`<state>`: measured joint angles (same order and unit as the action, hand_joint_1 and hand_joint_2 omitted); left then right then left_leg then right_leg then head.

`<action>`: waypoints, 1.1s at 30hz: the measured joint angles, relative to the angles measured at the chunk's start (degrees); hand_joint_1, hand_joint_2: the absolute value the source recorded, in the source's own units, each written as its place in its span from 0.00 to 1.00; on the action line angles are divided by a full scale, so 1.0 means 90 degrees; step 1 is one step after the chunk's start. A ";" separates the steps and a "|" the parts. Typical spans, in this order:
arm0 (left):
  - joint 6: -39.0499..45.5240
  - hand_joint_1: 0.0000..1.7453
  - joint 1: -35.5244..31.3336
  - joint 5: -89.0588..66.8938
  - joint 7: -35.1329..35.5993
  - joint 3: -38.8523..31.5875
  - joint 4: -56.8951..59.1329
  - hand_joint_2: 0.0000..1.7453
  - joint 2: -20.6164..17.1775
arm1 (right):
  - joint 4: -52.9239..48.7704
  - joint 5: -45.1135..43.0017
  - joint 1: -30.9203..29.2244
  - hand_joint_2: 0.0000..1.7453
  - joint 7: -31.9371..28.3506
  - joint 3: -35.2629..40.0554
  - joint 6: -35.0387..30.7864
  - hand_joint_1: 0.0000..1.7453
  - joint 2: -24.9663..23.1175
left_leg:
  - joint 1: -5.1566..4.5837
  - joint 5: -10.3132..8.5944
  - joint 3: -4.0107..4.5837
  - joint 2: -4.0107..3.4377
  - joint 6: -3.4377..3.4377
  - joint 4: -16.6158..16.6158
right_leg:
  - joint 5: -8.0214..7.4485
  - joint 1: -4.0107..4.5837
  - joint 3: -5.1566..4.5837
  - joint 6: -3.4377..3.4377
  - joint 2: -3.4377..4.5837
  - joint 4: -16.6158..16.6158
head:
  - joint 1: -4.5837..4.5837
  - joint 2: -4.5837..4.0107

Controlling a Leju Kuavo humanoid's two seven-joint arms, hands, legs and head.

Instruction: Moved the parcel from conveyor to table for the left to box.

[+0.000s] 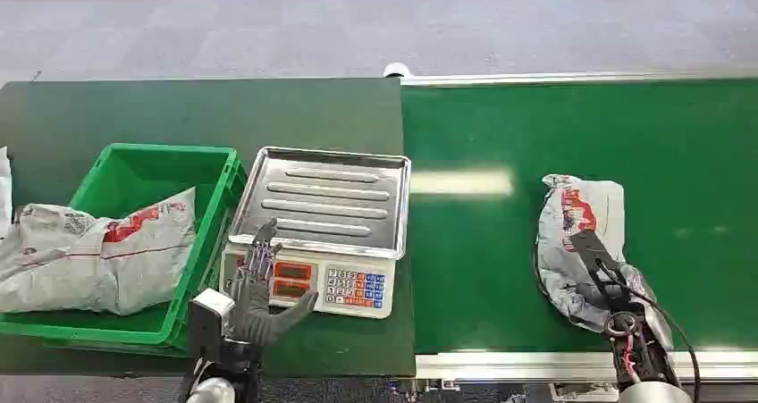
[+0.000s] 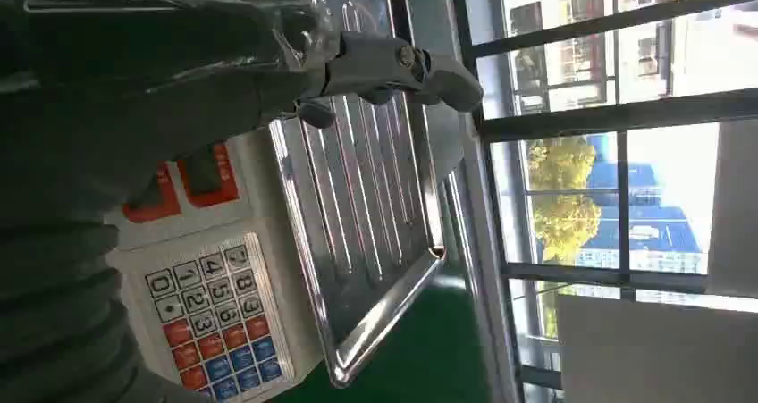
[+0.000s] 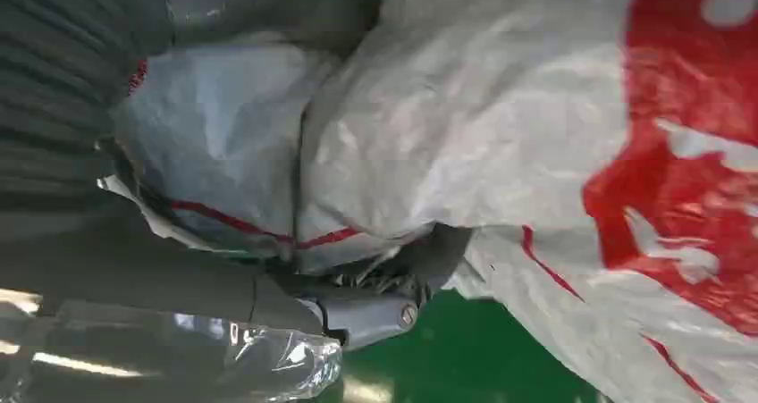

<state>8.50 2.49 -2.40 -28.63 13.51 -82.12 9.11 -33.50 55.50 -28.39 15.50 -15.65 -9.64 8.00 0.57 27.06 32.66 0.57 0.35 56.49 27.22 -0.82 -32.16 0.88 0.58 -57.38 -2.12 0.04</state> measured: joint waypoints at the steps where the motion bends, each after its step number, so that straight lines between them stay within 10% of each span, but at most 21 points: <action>1: 0.0012 0.00 -0.0003 -0.0002 0.0010 0.0002 0.0015 1.00 0.0000 | 0.0083 0.0029 -0.0061 1.00 0.0031 0.0005 0.0022 1.00 0.0012 | 0.0000 0.0000 -0.0002 0.0000 0.0000 0.0000 | 0.0000 0.0000 0.0004 0.0000 0.0000 0.0000 | -0.0002 0.0000; 14: 0.0156 0.00 0.0072 -0.0007 0.0061 -0.0046 -0.0017 1.00 0.0000 | 0.0274 -0.0149 -0.0097 1.00 -0.0837 0.0002 -0.0175 1.00 -0.0029 | 0.0000 0.0000 -0.0012 0.0000 0.0000 0.0000 | -0.0002 0.0002 0.0024 0.0000 0.0001 0.0000 | -0.0002 0.0000; 25: 0.0306 0.00 0.0249 -0.0029 -0.0158 -0.0255 -0.0457 1.00 -0.0002 | -0.3856 0.0206 0.1004 1.00 -0.3259 0.1672 -0.3099 1.00 -0.1024 | 0.0000 0.0000 0.0009 -0.0004 0.0001 -0.0001 | 0.0000 0.0002 -0.0007 -0.0001 0.0002 -0.0002 | -0.0005 0.0000; 33: 0.0146 0.00 -0.0067 0.0017 -0.0224 -0.0109 -0.0289 1.00 0.0000 | -0.4882 -0.0072 0.1129 1.00 -0.4027 0.2463 -0.2813 1.00 -0.1525 | -0.0003 -0.0001 0.0009 -0.0005 0.0000 -0.0001 | -0.0002 -0.0001 -0.0001 -0.0001 -0.0001 -0.0002 | -0.0002 0.0000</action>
<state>9.81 1.89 -2.25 -30.64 12.53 -84.72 9.11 -77.44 54.85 -18.23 -20.74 6.52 -34.96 -5.73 0.54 27.05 32.74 0.53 0.35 56.49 27.21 -0.84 -32.17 0.87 0.57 -57.39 -2.14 0.04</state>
